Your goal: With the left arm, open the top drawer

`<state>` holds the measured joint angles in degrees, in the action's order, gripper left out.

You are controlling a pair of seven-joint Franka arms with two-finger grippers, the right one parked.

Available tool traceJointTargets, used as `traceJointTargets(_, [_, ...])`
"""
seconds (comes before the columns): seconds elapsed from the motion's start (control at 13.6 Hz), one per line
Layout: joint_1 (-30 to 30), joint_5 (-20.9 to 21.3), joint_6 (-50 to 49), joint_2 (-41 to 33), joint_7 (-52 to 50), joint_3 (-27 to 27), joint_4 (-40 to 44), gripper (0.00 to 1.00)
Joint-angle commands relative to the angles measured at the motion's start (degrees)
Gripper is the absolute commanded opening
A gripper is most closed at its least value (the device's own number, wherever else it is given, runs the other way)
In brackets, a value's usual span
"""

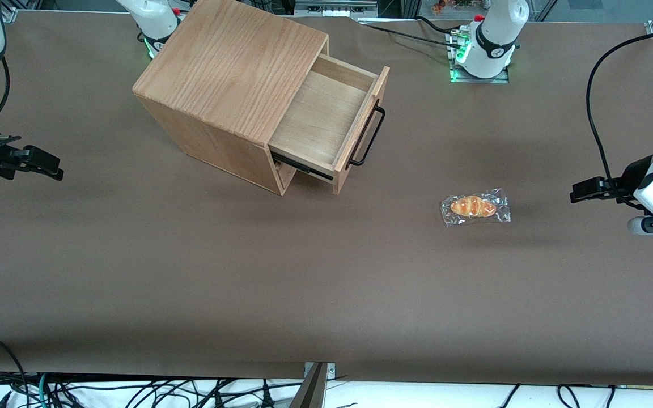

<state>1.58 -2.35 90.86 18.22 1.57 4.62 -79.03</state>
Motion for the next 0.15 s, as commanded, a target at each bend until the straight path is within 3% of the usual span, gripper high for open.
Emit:
traceJointTargets(0.0, [-0.26, 0.86, -0.51, -0.2, 1.59, -0.05, 0.37, 1.0])
traceJointTargets(0.07, [-0.26, 0.86, -0.51, -0.2, 1.59, -0.05, 0.37, 1.0])
